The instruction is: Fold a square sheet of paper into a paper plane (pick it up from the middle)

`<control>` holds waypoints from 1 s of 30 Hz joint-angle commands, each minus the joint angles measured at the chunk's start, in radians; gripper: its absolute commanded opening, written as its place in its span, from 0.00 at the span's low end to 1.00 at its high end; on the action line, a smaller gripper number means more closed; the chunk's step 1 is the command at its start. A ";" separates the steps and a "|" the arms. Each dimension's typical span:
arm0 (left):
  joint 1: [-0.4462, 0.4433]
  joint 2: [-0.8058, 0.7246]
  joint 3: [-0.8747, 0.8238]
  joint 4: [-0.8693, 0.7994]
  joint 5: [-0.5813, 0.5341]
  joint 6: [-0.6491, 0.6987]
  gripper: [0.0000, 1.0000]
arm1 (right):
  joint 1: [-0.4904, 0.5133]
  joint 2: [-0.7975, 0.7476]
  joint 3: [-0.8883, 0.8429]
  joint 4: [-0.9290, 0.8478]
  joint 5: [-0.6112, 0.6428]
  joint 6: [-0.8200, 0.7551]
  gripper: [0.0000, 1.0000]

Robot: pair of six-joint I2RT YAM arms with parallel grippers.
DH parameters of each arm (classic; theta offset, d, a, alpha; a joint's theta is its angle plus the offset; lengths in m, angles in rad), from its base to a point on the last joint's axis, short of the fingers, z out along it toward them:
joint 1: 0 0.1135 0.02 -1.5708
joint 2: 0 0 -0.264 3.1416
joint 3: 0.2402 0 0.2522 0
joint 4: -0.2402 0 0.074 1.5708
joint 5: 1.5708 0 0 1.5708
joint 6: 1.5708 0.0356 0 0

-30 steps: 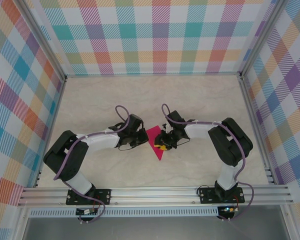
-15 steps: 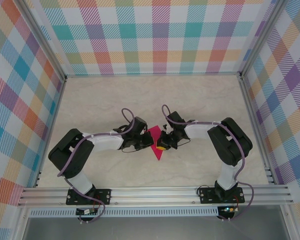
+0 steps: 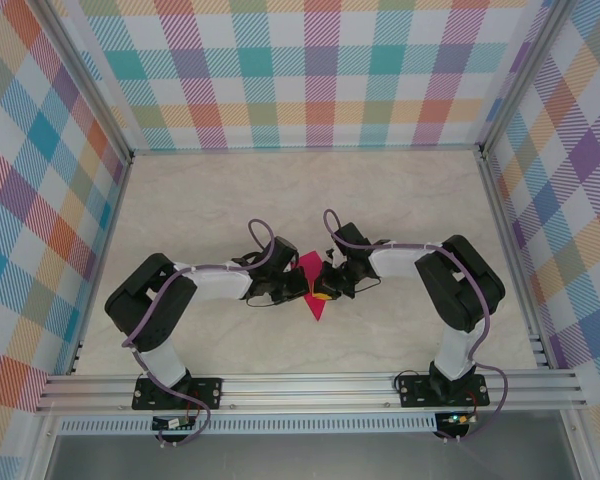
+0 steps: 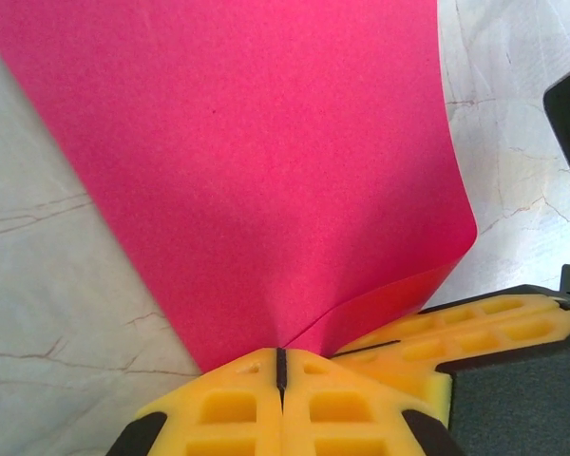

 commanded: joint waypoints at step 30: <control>-0.021 0.025 0.008 -0.033 -0.016 0.007 0.02 | 0.016 -0.207 -0.163 0.044 -0.041 -0.035 0.06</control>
